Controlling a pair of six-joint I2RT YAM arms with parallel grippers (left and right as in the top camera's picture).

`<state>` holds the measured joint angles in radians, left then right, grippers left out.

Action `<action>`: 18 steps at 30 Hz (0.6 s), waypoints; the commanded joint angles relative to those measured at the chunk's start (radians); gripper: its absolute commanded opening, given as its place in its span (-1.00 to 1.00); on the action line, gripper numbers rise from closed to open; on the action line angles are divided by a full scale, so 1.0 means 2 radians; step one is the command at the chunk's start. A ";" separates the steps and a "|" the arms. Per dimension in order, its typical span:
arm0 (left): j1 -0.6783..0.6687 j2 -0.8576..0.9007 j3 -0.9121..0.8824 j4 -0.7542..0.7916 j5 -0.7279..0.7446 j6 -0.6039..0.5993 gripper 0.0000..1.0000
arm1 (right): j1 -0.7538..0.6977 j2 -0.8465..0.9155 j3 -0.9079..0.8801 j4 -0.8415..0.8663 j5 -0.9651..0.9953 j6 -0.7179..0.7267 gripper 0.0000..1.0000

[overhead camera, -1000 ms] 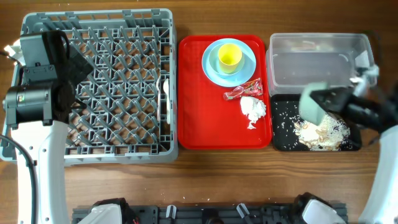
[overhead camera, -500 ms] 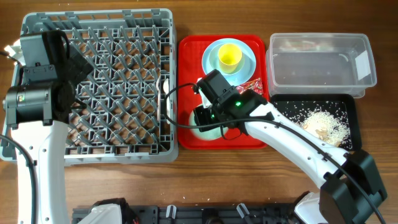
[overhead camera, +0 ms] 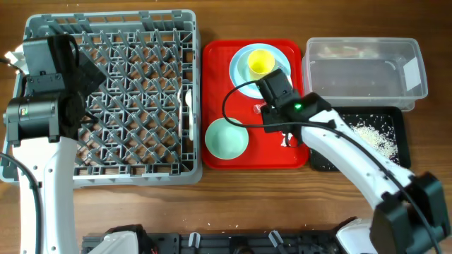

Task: Sort waste into correct bins and load items into the dishwasher rack
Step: 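Set the bowl on the red tray, grasp the tissue, drop it in bin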

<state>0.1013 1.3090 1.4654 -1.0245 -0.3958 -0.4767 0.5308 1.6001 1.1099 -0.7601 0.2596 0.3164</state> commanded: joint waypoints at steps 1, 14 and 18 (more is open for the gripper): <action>0.003 -0.002 0.004 0.001 -0.005 -0.005 1.00 | -0.004 0.040 -0.034 0.033 0.052 0.026 0.00; 0.003 -0.002 0.004 0.001 -0.005 -0.005 1.00 | -0.004 -0.031 0.033 -0.017 0.014 0.009 -0.91; 0.003 -0.002 0.004 0.001 -0.005 -0.005 1.00 | -0.054 -0.145 0.054 0.007 0.163 0.015 -0.92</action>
<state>0.1013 1.3090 1.4654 -1.0256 -0.3958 -0.4767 0.4957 1.3739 1.2087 -0.7525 0.4175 0.3496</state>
